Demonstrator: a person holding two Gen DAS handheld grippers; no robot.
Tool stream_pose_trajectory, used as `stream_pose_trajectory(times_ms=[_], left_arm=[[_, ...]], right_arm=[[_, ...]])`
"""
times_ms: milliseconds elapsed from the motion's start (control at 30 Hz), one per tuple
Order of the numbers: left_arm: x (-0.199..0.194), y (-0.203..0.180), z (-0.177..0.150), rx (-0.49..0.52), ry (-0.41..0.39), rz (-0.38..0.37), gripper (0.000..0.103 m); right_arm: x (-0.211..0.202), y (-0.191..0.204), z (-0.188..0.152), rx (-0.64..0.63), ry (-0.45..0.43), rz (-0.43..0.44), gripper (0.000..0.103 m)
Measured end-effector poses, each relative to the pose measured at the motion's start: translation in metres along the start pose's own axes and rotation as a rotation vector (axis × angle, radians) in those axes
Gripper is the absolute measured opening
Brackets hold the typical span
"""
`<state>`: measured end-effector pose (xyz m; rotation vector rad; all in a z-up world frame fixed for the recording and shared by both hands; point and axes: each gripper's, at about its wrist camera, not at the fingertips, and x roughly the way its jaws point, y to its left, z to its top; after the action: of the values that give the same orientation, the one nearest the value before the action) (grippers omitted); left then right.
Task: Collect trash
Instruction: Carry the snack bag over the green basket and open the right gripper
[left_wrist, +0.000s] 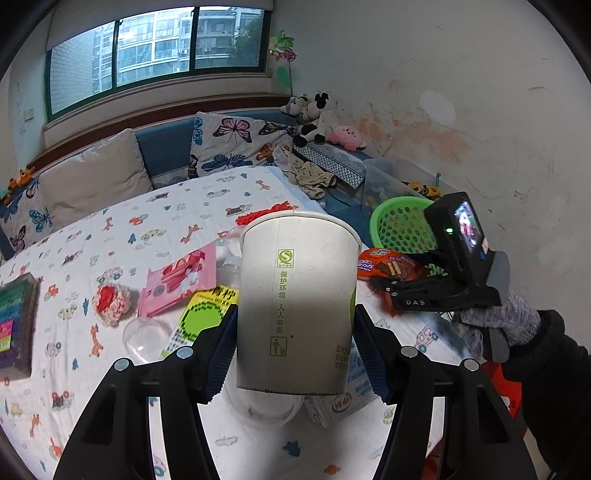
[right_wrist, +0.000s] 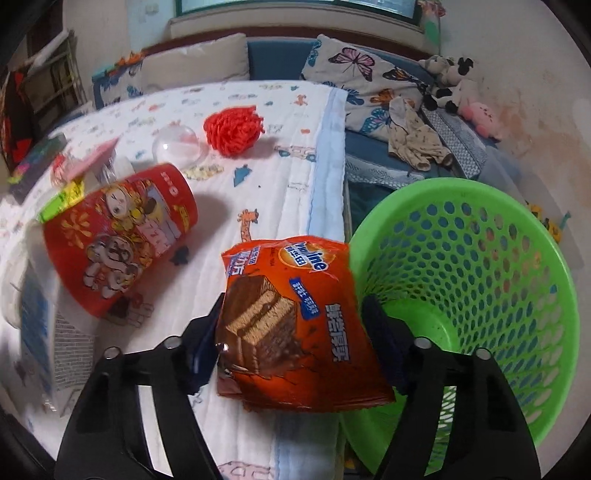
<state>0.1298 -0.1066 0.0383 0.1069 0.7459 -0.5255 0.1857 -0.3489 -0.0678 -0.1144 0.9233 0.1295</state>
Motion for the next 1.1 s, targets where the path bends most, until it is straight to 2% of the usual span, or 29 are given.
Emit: stream_pose_trajectory(times_ms=[300, 567, 733, 1100], left_arm=[[0.022, -0.026, 0.028, 0.066, 0.013, -0.053, 0.059], [0.052, -0.072, 0.057, 0.165, 0.03, -0.114, 0.059], [0.076, -0.1, 0.069, 0.221, 0.063, -0.139, 0.059], [0.134, -0.148, 0.076, 0.306, 0.181, -0.178, 0.06]], right_arm=[[-0.047, -0.038, -0.011, 0.157, -0.096, 0.022, 0.067], [-0.061, -0.09, -0.029, 0.305, -0.105, -0.018, 0.075], [-0.069, -0.112, -0.039, 0.371, -0.135, -0.011, 0.087], [-0.104, -0.144, -0.061, 0.467, -0.209, -0.04, 0.088]])
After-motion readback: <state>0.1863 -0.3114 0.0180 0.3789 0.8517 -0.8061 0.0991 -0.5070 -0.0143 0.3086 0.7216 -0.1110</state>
